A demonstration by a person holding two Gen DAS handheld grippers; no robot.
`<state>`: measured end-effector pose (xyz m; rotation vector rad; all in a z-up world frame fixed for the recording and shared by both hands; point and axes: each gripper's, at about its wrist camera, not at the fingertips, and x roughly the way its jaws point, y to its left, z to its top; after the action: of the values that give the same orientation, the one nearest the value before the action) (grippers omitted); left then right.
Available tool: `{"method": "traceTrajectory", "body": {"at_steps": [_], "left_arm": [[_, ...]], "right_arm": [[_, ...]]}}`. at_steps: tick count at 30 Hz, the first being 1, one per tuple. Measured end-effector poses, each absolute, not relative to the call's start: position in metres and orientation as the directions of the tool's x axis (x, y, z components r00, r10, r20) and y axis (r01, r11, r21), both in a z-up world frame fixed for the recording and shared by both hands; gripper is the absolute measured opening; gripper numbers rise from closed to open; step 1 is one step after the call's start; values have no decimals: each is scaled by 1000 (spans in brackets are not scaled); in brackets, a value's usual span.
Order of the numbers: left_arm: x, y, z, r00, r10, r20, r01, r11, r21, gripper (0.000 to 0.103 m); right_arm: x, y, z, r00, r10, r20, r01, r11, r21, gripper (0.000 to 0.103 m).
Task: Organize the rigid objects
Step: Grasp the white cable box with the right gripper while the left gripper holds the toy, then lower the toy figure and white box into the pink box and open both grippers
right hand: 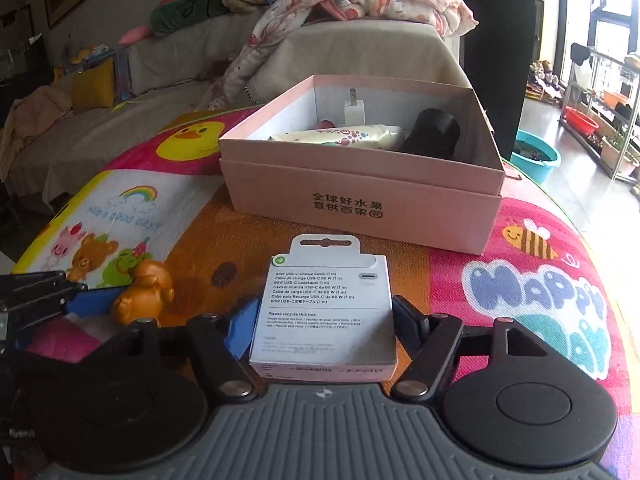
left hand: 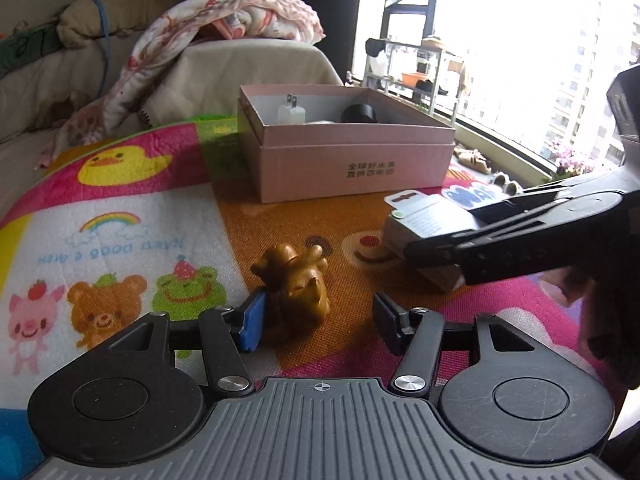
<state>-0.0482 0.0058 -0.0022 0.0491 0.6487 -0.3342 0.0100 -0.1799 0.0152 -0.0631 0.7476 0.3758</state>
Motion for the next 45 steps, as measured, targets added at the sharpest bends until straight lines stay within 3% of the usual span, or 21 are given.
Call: {"method": "traceTrajectory", "body": {"at_steps": [3, 6, 8, 11, 18, 22, 28, 36, 45], "left_arm": [[-46, 5, -2, 745, -283, -604, 314, 948, -57, 60], [-38, 13, 0, 744, -304, -595, 285, 950, -129, 60], [-30, 17, 1, 746, -304, -593, 258, 952, -163, 54], [-23, 13, 2, 751, -274, -600, 255, 960, -118, 43], [-23, 6, 1, 753, -273, -599, 292, 954, -66, 42], [-31, 9, 2, 744, -319, -586, 322, 941, -104, 42], [-23, 13, 30, 761, -412, -501, 389, 908, -154, 41], [81, -15, 112, 765, -518, -384, 498, 853, -159, 41], [221, -63, 77, 714, -485, -504, 424, 873, -240, 42]], "right_arm": [[-14, -189, 15, 696, 280, -661, -362, 932, 14, 70], [-33, -196, 16, 725, 248, -643, -362, 931, -49, 70], [-40, -198, 14, 739, 240, -629, -362, 929, -70, 70], [-41, -199, 8, 733, 225, -641, -353, 933, -76, 70], [-41, -205, 6, 737, 244, -631, -340, 940, -34, 70], [-40, -207, 8, 734, 248, -632, -333, 943, -17, 69], [-32, -216, 27, 761, 270, -590, -318, 948, 24, 69], [16, -213, 83, 873, 208, -441, -262, 963, -66, 69], [107, -187, 59, 827, 175, -534, -225, 974, -30, 69]]}}
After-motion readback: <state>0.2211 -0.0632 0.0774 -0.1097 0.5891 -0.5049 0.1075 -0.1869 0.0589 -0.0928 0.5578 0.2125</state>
